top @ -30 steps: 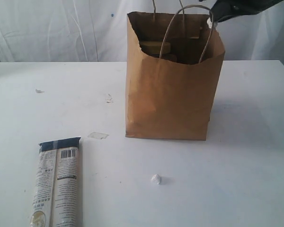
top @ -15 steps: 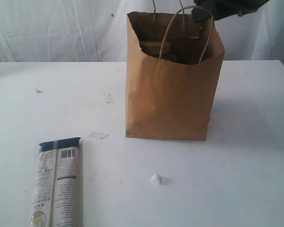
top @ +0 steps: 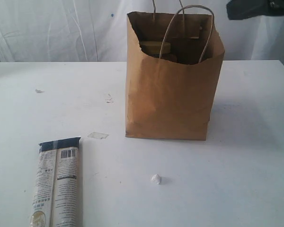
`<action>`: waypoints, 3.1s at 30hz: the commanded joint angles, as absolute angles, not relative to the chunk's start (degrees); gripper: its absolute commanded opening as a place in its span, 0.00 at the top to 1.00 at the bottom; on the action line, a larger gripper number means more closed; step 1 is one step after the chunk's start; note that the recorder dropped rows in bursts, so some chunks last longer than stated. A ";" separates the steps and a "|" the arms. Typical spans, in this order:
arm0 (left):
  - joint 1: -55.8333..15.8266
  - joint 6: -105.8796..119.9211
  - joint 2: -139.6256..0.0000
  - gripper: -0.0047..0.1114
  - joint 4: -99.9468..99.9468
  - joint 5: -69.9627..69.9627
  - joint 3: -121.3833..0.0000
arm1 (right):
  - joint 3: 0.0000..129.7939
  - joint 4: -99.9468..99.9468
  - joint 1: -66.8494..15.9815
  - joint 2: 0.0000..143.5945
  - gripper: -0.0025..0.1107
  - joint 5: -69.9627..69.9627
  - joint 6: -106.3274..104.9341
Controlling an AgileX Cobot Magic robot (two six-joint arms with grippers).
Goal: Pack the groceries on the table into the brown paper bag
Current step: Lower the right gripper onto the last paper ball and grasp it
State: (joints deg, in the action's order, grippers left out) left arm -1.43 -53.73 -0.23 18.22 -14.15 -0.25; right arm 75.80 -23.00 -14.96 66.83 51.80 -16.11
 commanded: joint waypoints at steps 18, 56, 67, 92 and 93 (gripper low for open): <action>-1.33 -53.60 0.00 0.96 18.41 -14.12 0.00 | 46.84 -22.60 -35.40 71.52 0.98 37.05 -26.16; -1.33 -53.60 0.00 0.96 18.41 -14.12 0.00 | 51.97 -24.13 -35.62 104.19 0.73 23.21 -31.73; -1.33 -53.60 0.00 0.96 18.41 -14.12 0.00 | 51.97 -25.05 -35.62 104.64 0.75 21.00 -33.43; -1.33 -53.60 0.00 0.96 18.41 -14.12 0.00 | 52.93 -26.12 -41.27 90.24 0.98 46.28 -26.57; -1.33 -53.60 0.00 0.96 18.41 -14.12 0.00 | 51.43 -26.87 -41.27 88.88 0.98 46.28 -26.31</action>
